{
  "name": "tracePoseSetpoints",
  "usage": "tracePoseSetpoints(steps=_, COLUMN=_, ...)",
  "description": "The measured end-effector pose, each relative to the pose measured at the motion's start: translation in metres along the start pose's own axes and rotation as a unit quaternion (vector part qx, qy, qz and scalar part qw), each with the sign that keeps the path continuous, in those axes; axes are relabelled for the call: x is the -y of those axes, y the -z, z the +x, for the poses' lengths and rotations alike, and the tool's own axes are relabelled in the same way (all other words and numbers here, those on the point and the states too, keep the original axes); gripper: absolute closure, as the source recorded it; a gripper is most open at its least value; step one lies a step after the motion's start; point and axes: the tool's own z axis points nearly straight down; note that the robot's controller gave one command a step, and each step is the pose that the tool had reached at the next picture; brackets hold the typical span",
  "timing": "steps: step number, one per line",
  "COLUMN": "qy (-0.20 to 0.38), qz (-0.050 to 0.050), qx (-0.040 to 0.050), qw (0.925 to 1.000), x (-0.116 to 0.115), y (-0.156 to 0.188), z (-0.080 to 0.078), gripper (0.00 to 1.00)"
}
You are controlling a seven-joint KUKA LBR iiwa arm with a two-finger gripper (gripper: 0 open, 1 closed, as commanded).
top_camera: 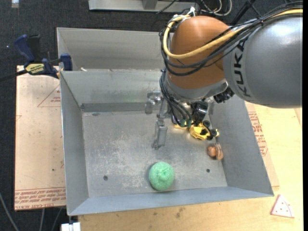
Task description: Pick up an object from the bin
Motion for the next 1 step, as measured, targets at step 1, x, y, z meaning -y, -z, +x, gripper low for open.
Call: tracePoseSetpoints(steps=1, qy=-0.003, qz=0.000, qx=-0.0015, qw=1.0000, x=-0.0002, y=0.0014, z=0.0128, gripper=0.00)
